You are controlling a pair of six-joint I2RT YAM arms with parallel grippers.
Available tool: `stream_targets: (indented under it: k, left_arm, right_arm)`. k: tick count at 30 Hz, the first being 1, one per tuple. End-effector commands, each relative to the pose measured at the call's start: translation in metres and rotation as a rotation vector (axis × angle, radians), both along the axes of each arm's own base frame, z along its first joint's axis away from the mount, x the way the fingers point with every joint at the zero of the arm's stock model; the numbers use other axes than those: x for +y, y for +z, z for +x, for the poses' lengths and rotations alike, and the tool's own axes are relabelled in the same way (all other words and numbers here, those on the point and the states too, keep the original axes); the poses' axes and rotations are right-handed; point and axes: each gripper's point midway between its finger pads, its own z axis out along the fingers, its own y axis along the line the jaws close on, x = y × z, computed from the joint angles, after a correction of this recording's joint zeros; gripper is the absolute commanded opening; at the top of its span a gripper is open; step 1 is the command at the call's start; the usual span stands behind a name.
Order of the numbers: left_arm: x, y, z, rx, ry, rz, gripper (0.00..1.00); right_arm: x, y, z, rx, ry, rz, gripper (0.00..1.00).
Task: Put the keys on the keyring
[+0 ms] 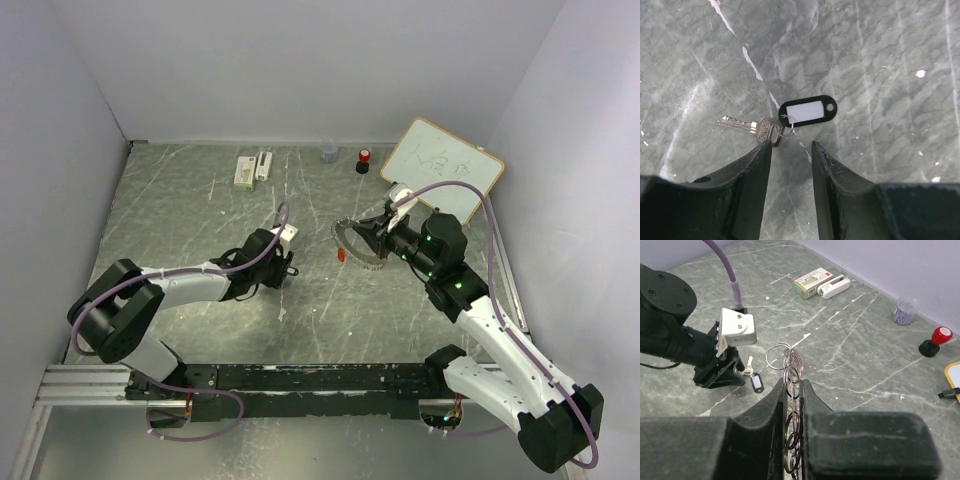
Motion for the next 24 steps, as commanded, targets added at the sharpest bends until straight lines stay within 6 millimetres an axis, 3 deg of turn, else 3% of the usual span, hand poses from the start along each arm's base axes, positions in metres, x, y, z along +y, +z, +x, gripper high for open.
stream_targets:
  k: [1,10,24]
  left_arm:
    - [0.001,0.002,0.012,-0.058,0.034,0.032,0.47]
    - [-0.001,-0.004,0.017,-0.065,0.035,0.060,0.44]
    - [-0.011,0.002,0.024,-0.112,0.008,0.081,0.43]
  right_arm:
    - [-0.002,0.010,0.002,-0.039,-0.012,0.014,0.00]
    - [-0.001,0.010,0.001,-0.042,-0.005,0.013,0.00]
    - [0.001,0.009,0.001,-0.042,0.005,0.011,0.00]
